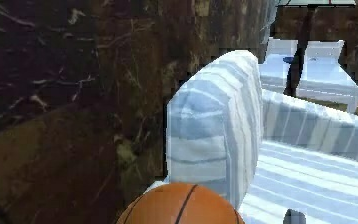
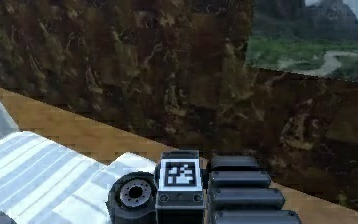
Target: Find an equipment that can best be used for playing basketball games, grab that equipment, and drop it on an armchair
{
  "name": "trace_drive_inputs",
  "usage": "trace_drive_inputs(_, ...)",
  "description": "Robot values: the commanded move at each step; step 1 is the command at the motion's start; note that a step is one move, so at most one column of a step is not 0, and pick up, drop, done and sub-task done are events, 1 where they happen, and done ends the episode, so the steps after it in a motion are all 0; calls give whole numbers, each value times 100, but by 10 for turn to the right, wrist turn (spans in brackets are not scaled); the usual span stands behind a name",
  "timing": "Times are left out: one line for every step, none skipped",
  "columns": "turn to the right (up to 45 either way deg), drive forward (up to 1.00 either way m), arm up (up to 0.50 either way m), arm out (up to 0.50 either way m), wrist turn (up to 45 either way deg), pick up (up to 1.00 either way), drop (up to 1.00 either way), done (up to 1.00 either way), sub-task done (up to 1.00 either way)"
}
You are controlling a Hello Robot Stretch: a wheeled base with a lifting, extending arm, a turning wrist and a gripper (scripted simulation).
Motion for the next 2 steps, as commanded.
trace_drive_inputs(450,0,0,0,0,0,0,0,0)
trace_drive_inputs(450,0,0,0,0,0,0,0,0)
